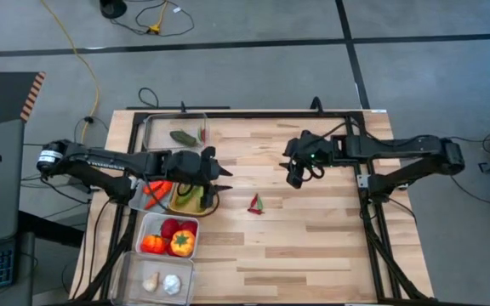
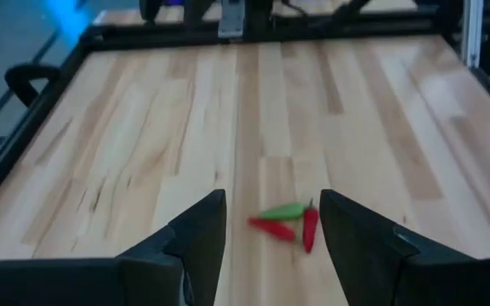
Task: Sort produce into baskets
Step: Put the bottom center pepper into the top transparent bin
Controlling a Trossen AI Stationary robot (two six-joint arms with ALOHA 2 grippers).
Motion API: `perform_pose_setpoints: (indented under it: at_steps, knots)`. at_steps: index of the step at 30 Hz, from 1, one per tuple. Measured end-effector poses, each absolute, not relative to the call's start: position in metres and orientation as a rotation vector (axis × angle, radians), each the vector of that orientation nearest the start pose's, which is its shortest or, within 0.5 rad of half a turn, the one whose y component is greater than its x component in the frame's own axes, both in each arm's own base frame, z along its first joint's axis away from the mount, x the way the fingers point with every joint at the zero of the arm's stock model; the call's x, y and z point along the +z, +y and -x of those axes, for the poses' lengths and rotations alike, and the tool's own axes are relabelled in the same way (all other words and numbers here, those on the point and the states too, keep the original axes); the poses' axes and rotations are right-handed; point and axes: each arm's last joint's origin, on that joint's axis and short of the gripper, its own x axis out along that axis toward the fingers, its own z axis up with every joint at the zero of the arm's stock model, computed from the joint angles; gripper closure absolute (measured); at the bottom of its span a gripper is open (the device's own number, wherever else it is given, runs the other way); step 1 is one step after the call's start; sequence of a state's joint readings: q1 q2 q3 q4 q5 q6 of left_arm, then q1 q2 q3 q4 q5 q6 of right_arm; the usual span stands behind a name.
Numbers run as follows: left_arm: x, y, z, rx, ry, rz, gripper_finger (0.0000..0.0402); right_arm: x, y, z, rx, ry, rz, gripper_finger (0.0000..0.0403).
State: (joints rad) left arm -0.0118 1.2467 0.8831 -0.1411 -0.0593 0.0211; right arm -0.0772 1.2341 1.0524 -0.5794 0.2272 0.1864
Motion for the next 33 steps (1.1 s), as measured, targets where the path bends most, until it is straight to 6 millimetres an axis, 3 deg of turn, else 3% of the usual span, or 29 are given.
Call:
perform_pose_setpoints:
  at_steps: [3,16,22,33]
  knots:
    - [0.272,-0.010,-0.280,0.054,0.477,-0.024,0.0223,0.298,-0.027,-0.258,-0.359,0.726,-0.120,0.0207]
    - [0.188,-0.040,-0.360,-0.008,0.669,-0.052,0.0223,0.285,-0.028,-0.275,-0.350,0.747,-0.111,0.0207]
    - [0.165,-0.044,-0.391,-0.041,0.723,-0.098,0.0223,0.280,-0.028,-0.277,-0.347,0.778,-0.110,0.0207]
    - [0.126,-0.046,-0.401,-0.055,0.885,-0.073,0.0223,0.276,-0.028,-0.276,-0.345,0.808,-0.108,0.0207]
